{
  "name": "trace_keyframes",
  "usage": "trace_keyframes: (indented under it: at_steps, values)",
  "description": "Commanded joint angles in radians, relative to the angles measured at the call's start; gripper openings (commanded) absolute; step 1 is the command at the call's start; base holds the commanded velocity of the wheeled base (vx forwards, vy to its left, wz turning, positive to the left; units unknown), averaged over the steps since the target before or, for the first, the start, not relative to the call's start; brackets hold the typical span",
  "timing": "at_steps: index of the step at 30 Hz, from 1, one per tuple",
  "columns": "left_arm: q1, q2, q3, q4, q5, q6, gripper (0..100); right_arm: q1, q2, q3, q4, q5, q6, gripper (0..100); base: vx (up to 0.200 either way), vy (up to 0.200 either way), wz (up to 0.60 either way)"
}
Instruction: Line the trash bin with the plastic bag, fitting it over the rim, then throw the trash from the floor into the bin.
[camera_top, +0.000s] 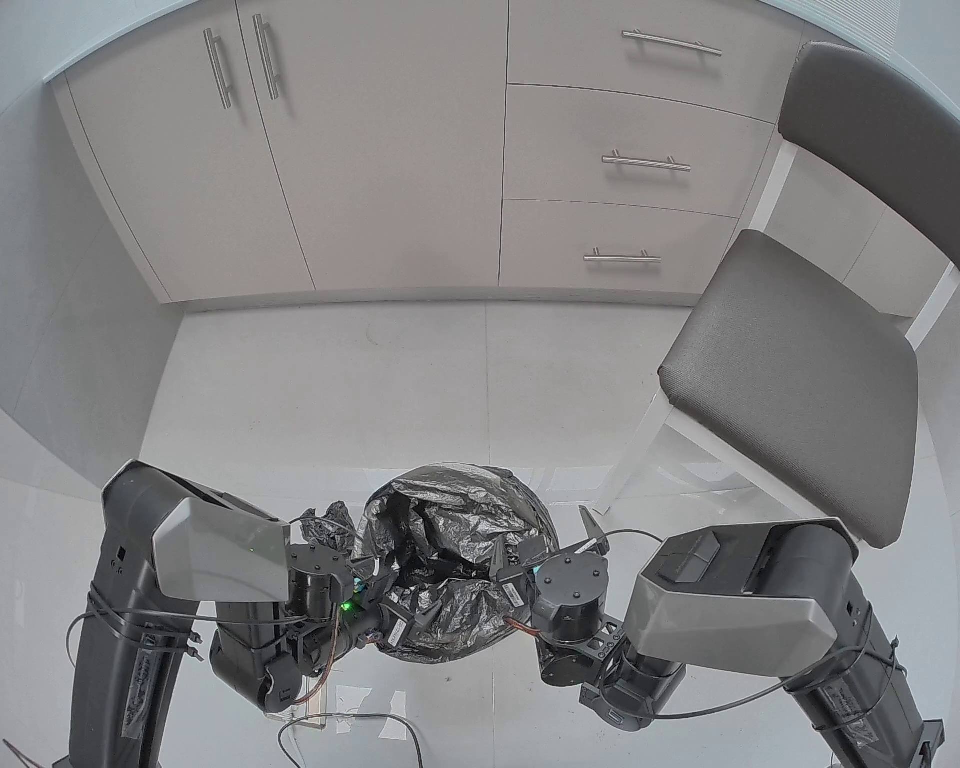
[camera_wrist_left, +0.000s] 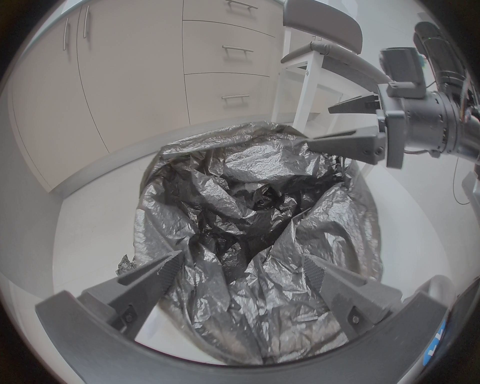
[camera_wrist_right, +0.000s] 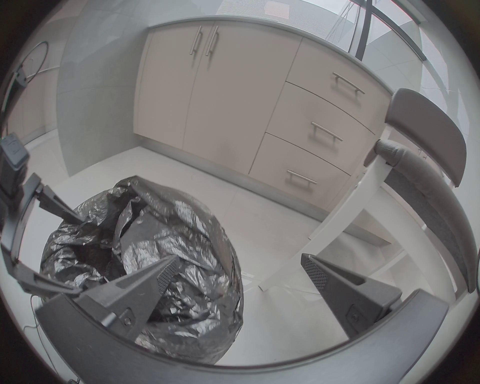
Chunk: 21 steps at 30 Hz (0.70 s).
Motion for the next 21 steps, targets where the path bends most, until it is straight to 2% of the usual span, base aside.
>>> trace_keyframes:
  at_steps: [1,7,19,21]
  values:
    - [0.027,0.072,-0.047,-0.001,-0.002,0.0,100,-0.012,0.076,-0.046,-0.018,0.001,0.0,100,0.0,0.0,0.0]
    - [0.033,0.074,-0.076,-0.001,0.004,-0.001,100,-0.041,0.129,-0.117,-0.018,0.001,-0.005,100,0.0,0.0,0.0]
    - [-0.058,0.008,-0.074,-0.001,0.013,-0.001,100,-0.07,0.137,-0.117,-0.018,0.001,-0.005,100,0.0,0.0,0.0]
    - [-0.074,-0.009,-0.07,-0.001,0.038,-0.003,100,-0.088,0.137,-0.105,-0.018,0.0,-0.005,100,0.0,0.0,0.0]
